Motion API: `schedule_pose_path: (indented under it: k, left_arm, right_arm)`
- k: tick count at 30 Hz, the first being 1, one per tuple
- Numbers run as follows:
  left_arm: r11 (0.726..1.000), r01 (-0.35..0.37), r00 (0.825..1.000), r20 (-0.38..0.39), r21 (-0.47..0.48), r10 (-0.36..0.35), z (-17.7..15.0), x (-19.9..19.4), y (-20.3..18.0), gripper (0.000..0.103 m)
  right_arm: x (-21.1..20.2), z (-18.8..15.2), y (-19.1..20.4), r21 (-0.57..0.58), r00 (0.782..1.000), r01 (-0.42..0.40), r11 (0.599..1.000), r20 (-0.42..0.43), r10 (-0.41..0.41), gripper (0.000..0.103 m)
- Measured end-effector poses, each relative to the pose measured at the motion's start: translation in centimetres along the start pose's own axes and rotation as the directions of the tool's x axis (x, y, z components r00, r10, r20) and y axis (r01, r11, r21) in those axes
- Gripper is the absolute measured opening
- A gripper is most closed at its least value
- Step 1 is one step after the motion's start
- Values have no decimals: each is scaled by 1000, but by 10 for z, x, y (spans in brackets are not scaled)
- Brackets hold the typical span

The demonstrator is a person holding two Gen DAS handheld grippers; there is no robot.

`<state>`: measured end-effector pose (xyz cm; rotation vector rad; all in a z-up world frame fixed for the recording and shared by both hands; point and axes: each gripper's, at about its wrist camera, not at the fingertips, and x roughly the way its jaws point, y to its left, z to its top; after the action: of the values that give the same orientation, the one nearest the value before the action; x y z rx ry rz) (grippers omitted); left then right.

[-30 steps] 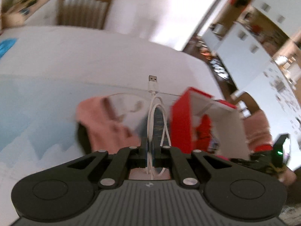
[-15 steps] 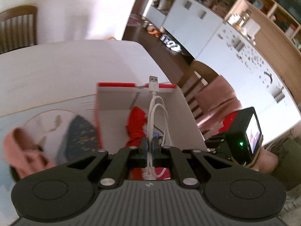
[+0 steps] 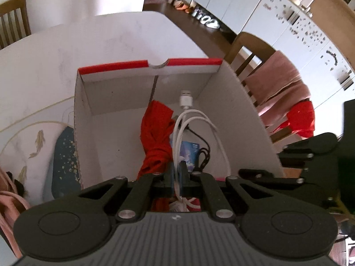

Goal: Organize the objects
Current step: 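Lower the white cable into the box and open the left gripper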

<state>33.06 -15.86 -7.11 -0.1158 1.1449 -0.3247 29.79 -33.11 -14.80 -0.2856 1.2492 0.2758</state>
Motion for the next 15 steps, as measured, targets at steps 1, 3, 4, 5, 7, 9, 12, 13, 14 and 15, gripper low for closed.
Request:
schedule_pose_path:
  k: [1, 3, 4, 5, 7, 9, 12, 13, 14, 15]
  left_arm:
    - [1000, -6, 1000, -11, 0, 6, 0, 3, 1, 3]
    - [1000, -18, 999, -28, 3, 18, 0, 8, 2, 3]
    - [1000, -25, 999, -36, 9, 26, 0, 10, 3, 3]
    - [999, -32, 999, -41, 12, 33, 0, 11, 3, 3]
    - [999, -33, 998, -50, 2, 33, 1, 12, 5, 3]
    - [999, -32, 998, -62, 2, 32, 3, 13, 6, 4]
    - [999, -45, 997, -66, 9, 45, 3, 11, 6, 5]
    - [999, -50, 997, -66, 13, 51, 2, 10, 6, 7]
    - [998, -55, 996, -64, 18, 56, 3, 9, 5, 8]
    - [998, -56, 997, -58, 22, 58, 3, 7, 4, 11]
  right_arm:
    - [0, 0, 0, 0, 1000, 0, 1000, 0, 0, 8]
    - [0, 0, 0, 0, 1000, 0, 1000, 0, 0, 8]
    - [0, 0, 0, 0, 1000, 1, 1000, 0, -1, 8]
    - [0, 0, 0, -1, 1000, 1, 1000, 0, -1, 8]
    - [0, 0, -1, 2, 1000, -1, 1000, -1, 1, 8]
    - [0, 0, 0, 0, 1000, 1, 1000, -1, -1, 8]
    - [0, 0, 0, -1, 1000, 2, 1000, -1, -2, 8]
    - [0, 0, 0, 0, 1000, 0, 1000, -1, 0, 8]
    - [0, 0, 0, 0, 1000, 0, 1000, -1, 0, 8]
    - [0, 0, 0, -1, 1000, 0, 1000, -2, 0, 8]
